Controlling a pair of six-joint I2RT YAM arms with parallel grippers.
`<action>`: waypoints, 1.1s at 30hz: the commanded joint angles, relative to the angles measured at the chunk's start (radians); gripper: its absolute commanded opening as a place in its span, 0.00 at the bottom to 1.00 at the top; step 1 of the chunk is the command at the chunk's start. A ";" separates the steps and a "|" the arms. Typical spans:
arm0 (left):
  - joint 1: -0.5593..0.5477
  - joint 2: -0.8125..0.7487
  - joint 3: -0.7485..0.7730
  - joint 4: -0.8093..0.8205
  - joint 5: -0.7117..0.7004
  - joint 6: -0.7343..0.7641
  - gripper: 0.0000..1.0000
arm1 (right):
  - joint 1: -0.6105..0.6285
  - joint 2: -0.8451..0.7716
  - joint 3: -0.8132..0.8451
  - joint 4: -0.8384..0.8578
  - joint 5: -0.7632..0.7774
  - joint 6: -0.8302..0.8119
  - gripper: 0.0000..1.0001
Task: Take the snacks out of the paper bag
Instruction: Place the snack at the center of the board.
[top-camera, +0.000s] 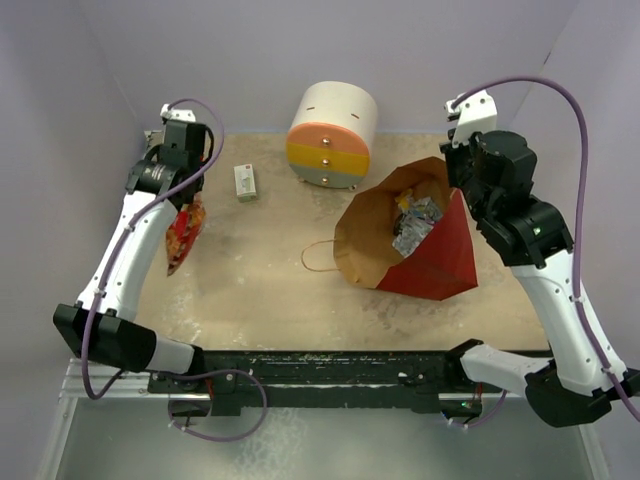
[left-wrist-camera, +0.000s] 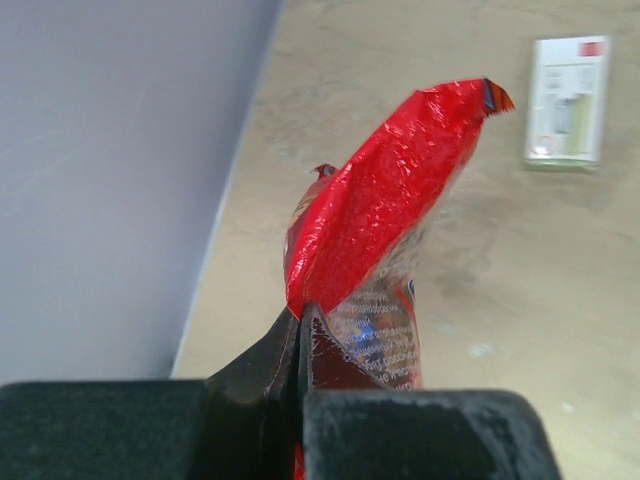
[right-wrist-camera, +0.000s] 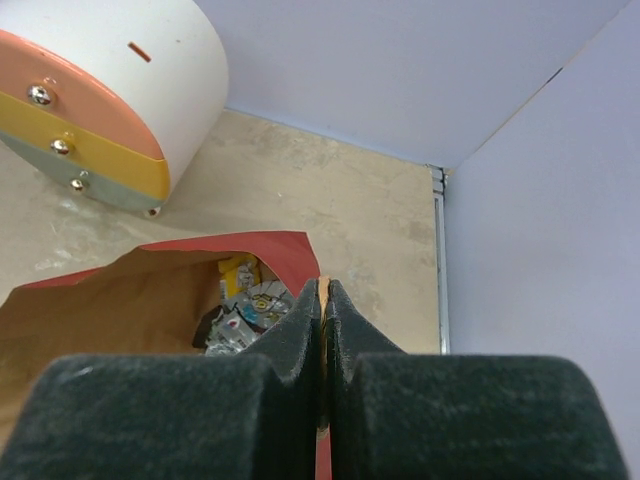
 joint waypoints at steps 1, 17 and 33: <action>0.031 -0.125 -0.158 0.320 -0.123 0.162 0.00 | -0.002 -0.008 0.068 0.120 0.040 -0.060 0.00; 0.027 -0.091 -0.751 0.615 0.977 -0.544 0.29 | -0.002 -0.017 0.022 0.110 -0.085 0.023 0.00; 0.026 -0.285 -0.674 0.525 1.214 -0.435 0.86 | -0.004 -0.095 -0.081 0.159 -0.128 -0.423 0.00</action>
